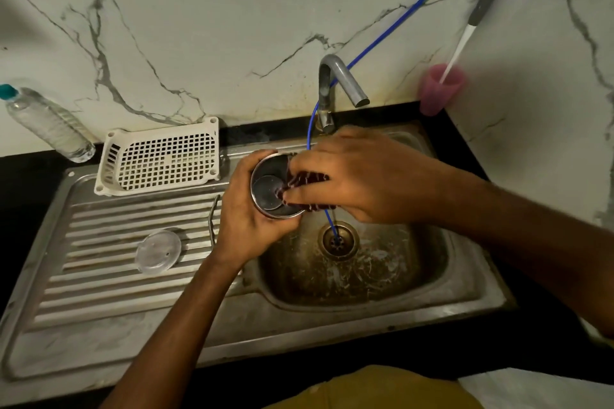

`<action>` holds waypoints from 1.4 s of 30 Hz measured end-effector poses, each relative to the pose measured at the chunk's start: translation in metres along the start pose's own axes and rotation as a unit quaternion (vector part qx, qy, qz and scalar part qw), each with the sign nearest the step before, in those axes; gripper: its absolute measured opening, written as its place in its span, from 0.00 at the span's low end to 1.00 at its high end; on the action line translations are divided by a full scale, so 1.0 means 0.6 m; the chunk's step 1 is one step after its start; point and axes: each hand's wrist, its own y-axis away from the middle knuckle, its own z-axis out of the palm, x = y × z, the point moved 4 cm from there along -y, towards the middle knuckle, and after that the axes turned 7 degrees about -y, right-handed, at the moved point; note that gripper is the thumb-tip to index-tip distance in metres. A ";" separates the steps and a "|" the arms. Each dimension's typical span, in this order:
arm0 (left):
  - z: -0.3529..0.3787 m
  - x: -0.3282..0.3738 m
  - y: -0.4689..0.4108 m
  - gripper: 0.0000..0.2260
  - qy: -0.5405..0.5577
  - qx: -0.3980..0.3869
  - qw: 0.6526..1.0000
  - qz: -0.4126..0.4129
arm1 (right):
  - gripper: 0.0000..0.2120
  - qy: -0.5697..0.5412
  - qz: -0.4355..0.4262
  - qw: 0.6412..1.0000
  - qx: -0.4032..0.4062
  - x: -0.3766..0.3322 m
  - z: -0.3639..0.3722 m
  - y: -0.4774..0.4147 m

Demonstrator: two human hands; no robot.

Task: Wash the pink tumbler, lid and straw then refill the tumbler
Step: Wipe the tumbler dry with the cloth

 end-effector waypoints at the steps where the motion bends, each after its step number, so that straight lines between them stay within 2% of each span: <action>1: -0.002 -0.003 0.001 0.40 0.000 0.001 1.000 -0.016 | 0.19 0.016 0.012 1.000 0.013 0.001 -0.007 -0.003; 5: -0.007 -0.005 0.006 0.43 -0.001 0.002 0.998 -0.067 | 0.15 0.018 0.038 0.997 0.059 0.012 -0.027 -0.012; 8: -0.006 0.005 0.003 0.42 -0.018 -0.001 0.997 -0.076 | 0.10 0.030 -0.016 0.996 0.085 0.007 -0.022 -0.020; 11: -0.012 0.006 -0.005 0.40 0.013 0.009 0.997 -0.071 | 0.07 0.038 -0.094 0.993 0.055 0.002 0.004 -0.033; 13: -0.015 0.007 -0.013 0.40 -0.014 0.003 0.998 -0.061 | 0.08 0.046 -0.108 0.993 0.032 0.006 0.023 -0.038; 19: -0.023 0.021 -0.027 0.40 -0.061 0.009 0.997 -0.047 | 0.19 0.063 0.008 0.998 -0.002 -0.004 0.039 -0.070; 27: -0.011 0.022 -0.035 0.38 -0.090 -0.023 0.995 0.024 | 0.13 0.071 0.055 0.994 -0.058 -0.011 0.064 -0.083; 30: -0.007 0.014 -0.030 0.39 -0.111 -0.031 0.990 0.084 | 0.13 -0.009 0.077 0.992 -0.096 -0.011 0.061 -0.076; 33: 0.002 0.025 -0.027 0.37 -0.127 -0.039 0.981 0.144 | 0.11 -0.131 0.121 0.970 -0.163 -0.005 0.045 -0.061; 36: 0.007 0.036 -0.031 0.33 -0.126 -0.037 0.976 0.171 | 0.10 -0.167 0.136 0.956 -0.197 0.000 0.034 -0.051; 40: 0.013 0.039 -0.038 0.31 -0.136 -0.014 0.973 0.189 | 0.03 -0.270 0.179 0.933 -0.154 0.016 0.026 -0.046; 42: 0.016 0.037 -0.038 0.31 -0.123 0.000 0.977 0.173 | 0.02 -0.370 0.241 0.892 -0.094 0.029 0.035 -0.039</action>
